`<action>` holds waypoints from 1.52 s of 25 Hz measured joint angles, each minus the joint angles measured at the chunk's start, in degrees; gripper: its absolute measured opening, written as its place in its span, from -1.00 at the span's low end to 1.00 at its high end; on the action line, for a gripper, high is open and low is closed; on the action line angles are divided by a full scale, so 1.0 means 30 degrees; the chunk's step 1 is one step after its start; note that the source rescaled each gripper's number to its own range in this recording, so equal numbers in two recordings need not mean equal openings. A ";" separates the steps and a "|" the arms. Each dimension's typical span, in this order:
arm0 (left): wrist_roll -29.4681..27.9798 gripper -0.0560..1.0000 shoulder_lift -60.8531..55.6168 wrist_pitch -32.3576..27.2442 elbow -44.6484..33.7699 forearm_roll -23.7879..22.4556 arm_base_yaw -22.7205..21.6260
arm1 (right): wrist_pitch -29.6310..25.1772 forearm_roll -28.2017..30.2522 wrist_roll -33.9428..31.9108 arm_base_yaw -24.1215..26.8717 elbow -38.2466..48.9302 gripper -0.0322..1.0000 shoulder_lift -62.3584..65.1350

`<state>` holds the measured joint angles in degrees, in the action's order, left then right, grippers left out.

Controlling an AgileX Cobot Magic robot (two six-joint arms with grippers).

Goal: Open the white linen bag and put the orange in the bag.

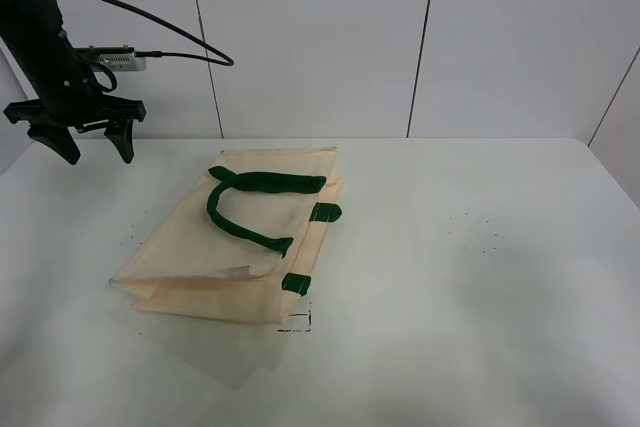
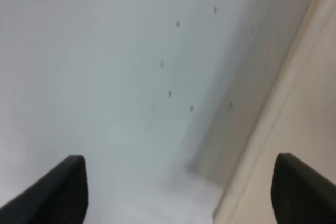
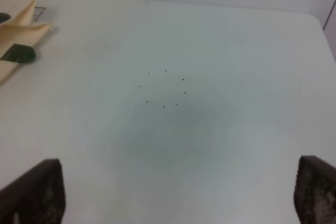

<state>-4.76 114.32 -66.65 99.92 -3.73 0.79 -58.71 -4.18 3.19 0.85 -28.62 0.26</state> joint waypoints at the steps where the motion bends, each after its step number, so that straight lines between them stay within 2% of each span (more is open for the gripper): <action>1: -0.0041 0.79 -0.0468 -0.0074 -0.0588 0.0000 0.0000 | 0.0000 0.0000 0.0000 0.0000 0.0000 1.00 0.0000; 5: -0.0062 0.79 -0.3064 -0.0234 -0.3415 0.0000 0.0000 | 0.0000 0.0000 0.0000 0.0000 0.0000 1.00 0.0000; 12: -0.0082 0.79 -0.8988 -0.0280 -0.9807 0.0000 0.0000 | 0.0000 0.0000 0.0000 0.0000 0.0000 1.00 0.0000; 20: 0.0306 0.79 -1.8078 -0.0176 -1.6739 0.0000 0.0000 | 0.0000 0.0000 0.0000 0.0000 0.0000 1.00 0.0000; 24: 0.0664 0.79 -2.2806 0.0834 -1.9943 0.0000 0.0000 | 0.0000 0.0000 0.0000 0.0000 0.0000 1.00 0.0000; 28: 0.1586 0.79 -2.7463 0.1808 -2.2067 0.0000 0.0000 | 0.0000 0.0000 0.0000 0.0000 0.0000 1.00 0.0000; 32: 0.1818 0.79 -3.1391 0.1961 -2.2878 0.0024 0.0000 | 0.0000 0.0000 0.0000 0.0000 0.0000 1.00 0.0000; 38: 0.1921 0.79 -3.5206 0.1963 -2.3814 0.1243 0.0000 | 0.0000 0.0000 0.0000 0.0000 0.0000 1.00 0.0000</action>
<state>1.00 8.70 -60.76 28.48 0.00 0.79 -58.71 -4.18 3.19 0.85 -28.62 0.26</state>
